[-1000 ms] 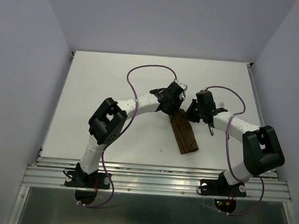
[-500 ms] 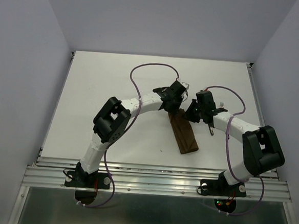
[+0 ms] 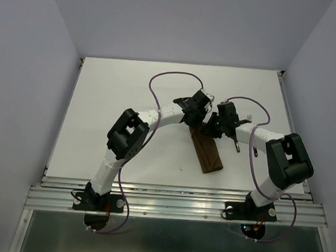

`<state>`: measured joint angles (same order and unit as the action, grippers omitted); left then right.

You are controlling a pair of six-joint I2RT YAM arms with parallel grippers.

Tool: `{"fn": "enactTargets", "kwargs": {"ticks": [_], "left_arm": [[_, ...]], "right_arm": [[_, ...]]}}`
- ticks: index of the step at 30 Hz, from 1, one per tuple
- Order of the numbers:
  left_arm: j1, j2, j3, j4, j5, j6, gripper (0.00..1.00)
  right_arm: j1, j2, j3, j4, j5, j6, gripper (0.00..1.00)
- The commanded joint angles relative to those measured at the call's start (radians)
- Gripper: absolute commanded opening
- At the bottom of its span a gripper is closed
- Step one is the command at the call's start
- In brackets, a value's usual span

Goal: Fold the napkin into a case and place the utensils inside
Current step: Smooth out the smaller rectangle-folded napkin at the center of the board.

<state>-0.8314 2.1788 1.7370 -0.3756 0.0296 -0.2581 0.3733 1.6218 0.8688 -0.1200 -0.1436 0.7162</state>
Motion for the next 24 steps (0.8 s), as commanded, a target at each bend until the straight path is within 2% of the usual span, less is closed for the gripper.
{"fn": "enactTargets", "kwargs": {"ticks": [1,8,21,24], "left_arm": [[0.011,-0.001,0.05,-0.02,0.075,0.019,0.0],[0.038,-0.005,0.039,-0.006,0.179,0.006,0.0],[0.057,-0.016,0.009,0.004,0.225,0.003,0.0],[0.057,-0.017,0.009,0.006,0.231,0.0,0.0]], "right_arm": [[0.004,0.019,0.078,-0.003,-0.007,-0.079,0.24],[0.045,0.032,0.101,-0.046,0.047,-0.17,0.27],[0.122,0.038,0.068,-0.063,0.139,-0.225,0.28],[0.148,0.061,0.072,-0.064,0.221,-0.231,0.29]]}}
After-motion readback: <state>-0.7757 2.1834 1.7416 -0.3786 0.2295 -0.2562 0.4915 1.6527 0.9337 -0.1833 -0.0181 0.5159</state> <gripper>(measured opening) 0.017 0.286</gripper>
